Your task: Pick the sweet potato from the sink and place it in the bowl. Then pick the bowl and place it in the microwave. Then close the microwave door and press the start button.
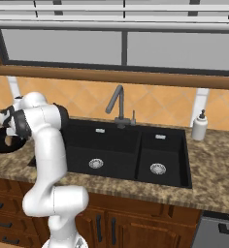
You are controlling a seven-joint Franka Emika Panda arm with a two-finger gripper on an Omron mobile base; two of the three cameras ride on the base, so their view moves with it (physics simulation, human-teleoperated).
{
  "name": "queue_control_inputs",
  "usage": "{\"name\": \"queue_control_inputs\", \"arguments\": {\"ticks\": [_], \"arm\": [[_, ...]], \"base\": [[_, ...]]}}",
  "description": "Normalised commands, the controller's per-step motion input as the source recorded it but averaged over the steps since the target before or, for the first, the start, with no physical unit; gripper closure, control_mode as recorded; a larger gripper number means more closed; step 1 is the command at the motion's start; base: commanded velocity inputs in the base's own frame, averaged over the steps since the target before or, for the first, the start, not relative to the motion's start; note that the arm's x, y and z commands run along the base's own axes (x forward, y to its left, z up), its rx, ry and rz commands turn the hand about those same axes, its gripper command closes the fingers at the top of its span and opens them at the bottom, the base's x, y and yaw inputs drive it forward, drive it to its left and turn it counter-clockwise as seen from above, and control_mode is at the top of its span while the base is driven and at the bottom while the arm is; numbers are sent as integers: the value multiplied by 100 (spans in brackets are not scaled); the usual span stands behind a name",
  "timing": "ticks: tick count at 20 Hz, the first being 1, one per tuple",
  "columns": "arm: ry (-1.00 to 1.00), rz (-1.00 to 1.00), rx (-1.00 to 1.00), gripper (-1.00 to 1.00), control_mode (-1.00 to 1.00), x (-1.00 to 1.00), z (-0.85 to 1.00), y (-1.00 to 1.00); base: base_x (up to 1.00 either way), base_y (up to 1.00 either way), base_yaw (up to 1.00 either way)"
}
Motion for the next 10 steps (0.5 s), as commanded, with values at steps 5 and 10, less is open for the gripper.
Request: {"name": "queue_control_inputs", "arguments": {"ticks": [5, 10], "arm": [[0, -1, 0, 100, -100, -15, 14, -5], [-7, -16, 0, 100, -100, -39, 27, -27]], "base": [[0, 0, 0], [0, 0, 0]]}}
